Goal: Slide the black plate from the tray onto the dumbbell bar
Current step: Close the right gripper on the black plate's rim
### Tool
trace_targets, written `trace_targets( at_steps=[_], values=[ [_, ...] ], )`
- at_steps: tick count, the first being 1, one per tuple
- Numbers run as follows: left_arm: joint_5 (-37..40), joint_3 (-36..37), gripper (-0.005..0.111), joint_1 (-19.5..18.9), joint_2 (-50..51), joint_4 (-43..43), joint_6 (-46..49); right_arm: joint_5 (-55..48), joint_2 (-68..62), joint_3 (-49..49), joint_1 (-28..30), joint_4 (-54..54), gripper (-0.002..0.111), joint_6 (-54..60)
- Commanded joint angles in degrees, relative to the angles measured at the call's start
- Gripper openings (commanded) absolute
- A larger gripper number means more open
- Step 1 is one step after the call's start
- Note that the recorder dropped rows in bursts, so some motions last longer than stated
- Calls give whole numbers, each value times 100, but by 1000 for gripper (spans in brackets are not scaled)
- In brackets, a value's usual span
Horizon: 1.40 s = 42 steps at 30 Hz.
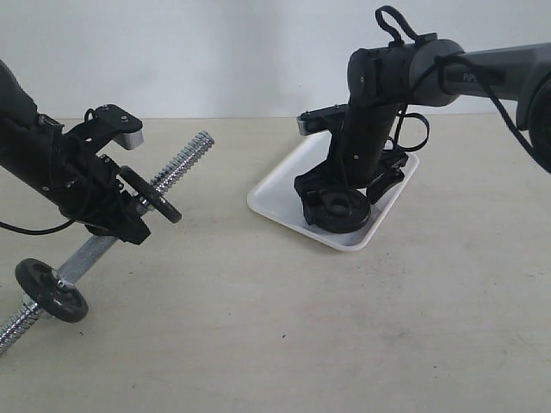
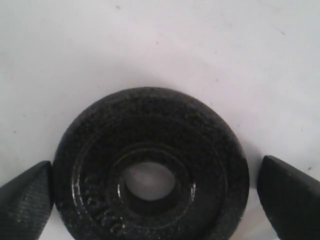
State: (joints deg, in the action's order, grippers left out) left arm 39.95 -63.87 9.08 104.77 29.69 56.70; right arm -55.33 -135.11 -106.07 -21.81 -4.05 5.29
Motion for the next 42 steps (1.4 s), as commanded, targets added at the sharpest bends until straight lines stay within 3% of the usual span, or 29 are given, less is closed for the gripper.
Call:
trace_targets(
  at_steps=[1, 13, 27, 30, 32, 36, 37, 42],
  values=[
    [-138, -155, 4, 32, -351, 437, -49, -176, -357, 77, 2, -128, 105, -121],
    [-150, -155, 4, 32, -351, 437, -49, -640, -358, 77, 2, -141, 105, -325],
    [-150, -155, 4, 32, -351, 437, -49, -313, -358, 77, 2, -434, 103, -229],
    [-150, -155, 4, 32, -351, 437, -49, -227, -358, 77, 2, -647, 86, -152],
    [-150, -155, 4, 32, -351, 437, -49, -185, -358, 77, 2, -710, 63, -152],
    [-150, -155, 4, 32, -351, 437, -49, -197, -358, 77, 2, -708, 7, -124],
    [-150, -155, 4, 32, -351, 437, -49, -197, -358, 77, 2, -708, 0, -114],
    [-150, -155, 4, 32, -351, 437, -49, -181, -358, 77, 2, -708, 1, -48]
  ],
)
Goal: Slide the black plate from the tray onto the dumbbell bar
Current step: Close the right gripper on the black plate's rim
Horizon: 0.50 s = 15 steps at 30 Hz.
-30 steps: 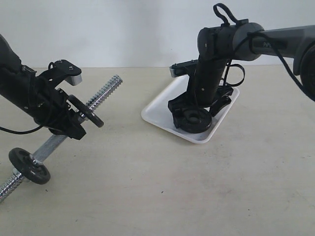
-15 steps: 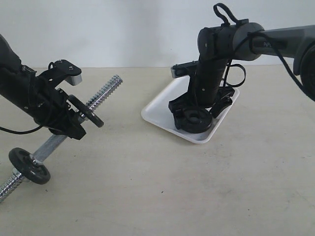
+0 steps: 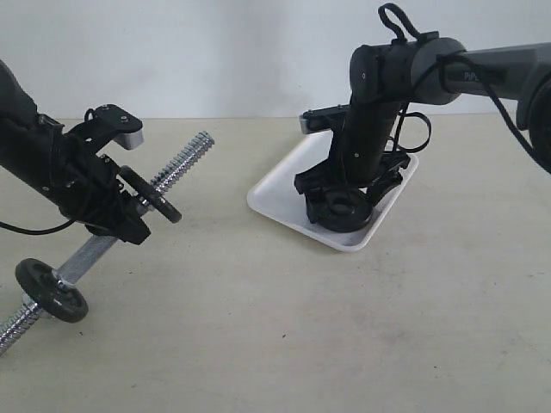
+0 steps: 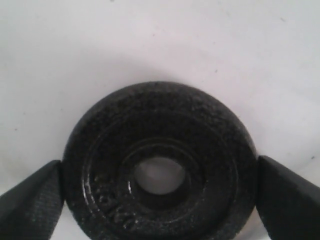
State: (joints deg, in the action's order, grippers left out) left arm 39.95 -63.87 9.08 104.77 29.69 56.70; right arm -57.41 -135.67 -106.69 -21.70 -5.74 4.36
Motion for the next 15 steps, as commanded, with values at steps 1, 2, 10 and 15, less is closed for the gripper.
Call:
trace_targets(
  at_steps=[1, 2, 10, 15],
  values=[
    [-150, -155, 4, 32, -351, 437, -49, 27, -302, 139, -9, -539, 1, 55],
    [-150, -155, 4, 32, -351, 437, -49, 37, -302, 139, -9, -539, 1, 74],
    [-150, -155, 4, 32, -351, 437, -49, 61, -289, 139, 4, -801, 1, 638],
    [-150, -155, 4, 32, -351, 386, -49, 61, -165, 129, 115, -1671, 0, 1168]
  ],
)
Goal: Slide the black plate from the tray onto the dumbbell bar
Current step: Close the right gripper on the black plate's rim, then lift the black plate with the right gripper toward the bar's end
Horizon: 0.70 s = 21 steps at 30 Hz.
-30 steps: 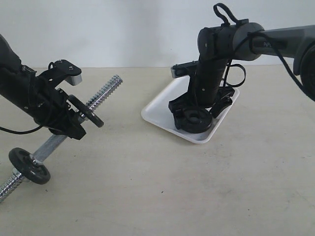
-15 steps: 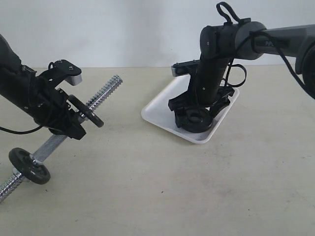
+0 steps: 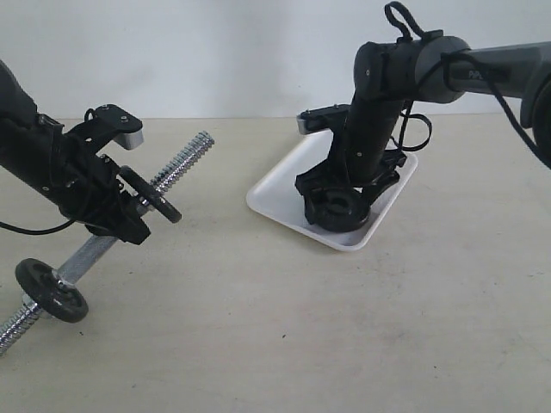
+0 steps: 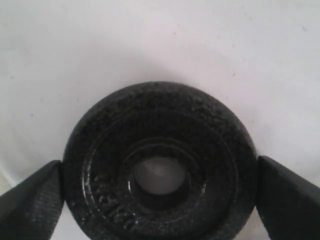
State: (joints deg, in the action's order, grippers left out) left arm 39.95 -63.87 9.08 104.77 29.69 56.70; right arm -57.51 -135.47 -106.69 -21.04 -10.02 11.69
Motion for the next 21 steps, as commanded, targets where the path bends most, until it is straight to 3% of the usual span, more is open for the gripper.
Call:
trace_targets(
  at_steps=[1, 6, 21],
  values=[
    [-150, -155, 4, 32, -351, 386, -49, 71, -150, 129, 89, -1438, 0, 556],
    [-122, -155, 4, 32, -351, 389, -49, -247, -19, -130, 274, -2005, 0, 867],
    [-115, -155, 4, 21, -351, -86, -49, -1013, 292, -760, 416, -2101, 0, 1144]
  ],
)
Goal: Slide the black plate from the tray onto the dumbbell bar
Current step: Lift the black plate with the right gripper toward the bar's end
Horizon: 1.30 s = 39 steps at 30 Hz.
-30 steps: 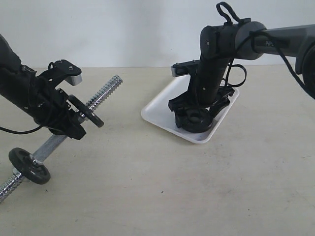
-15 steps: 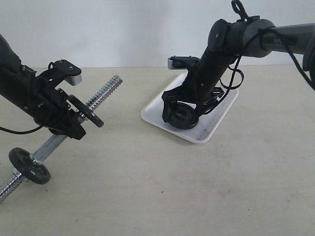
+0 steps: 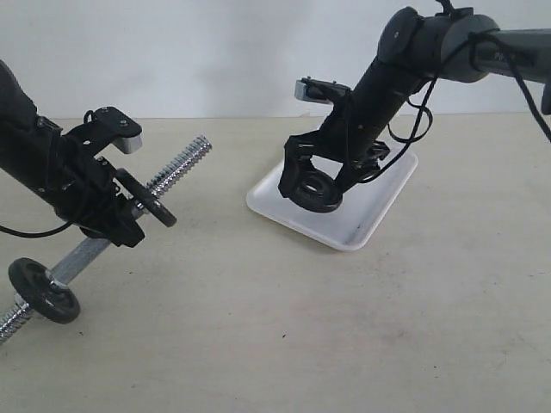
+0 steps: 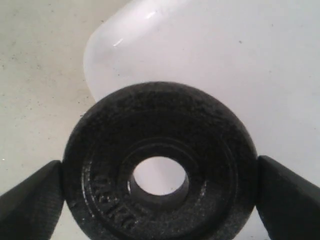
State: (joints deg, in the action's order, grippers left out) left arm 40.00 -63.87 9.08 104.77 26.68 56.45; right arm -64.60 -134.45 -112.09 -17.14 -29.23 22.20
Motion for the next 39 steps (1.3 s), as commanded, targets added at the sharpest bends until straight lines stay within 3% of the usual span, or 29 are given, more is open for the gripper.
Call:
trace_targets(
  at_steps=[1, 10, 19, 25, 39],
  values=[
    [-121, -155, 4, 21, -351, 214, -25, -360, 190, -252, 26, -205, 0, 107],
    [-188, -155, 4, 21, -351, -84, -25, -536, 190, -332, 440, -2326, 0, 1025],
    [-364, -155, 4, 21, -351, -141, -25, -536, 190, -332, 700, -2801, 0, 1044],
    [-578, -155, 4, 21, -351, -210, -25, -536, 190, -332, 689, -3594, 0, 1189],
    [-1226, -155, 4, 31, -341, -210, 105, -536, 190, -332, 409, -3827, 0, 864]
  ],
)
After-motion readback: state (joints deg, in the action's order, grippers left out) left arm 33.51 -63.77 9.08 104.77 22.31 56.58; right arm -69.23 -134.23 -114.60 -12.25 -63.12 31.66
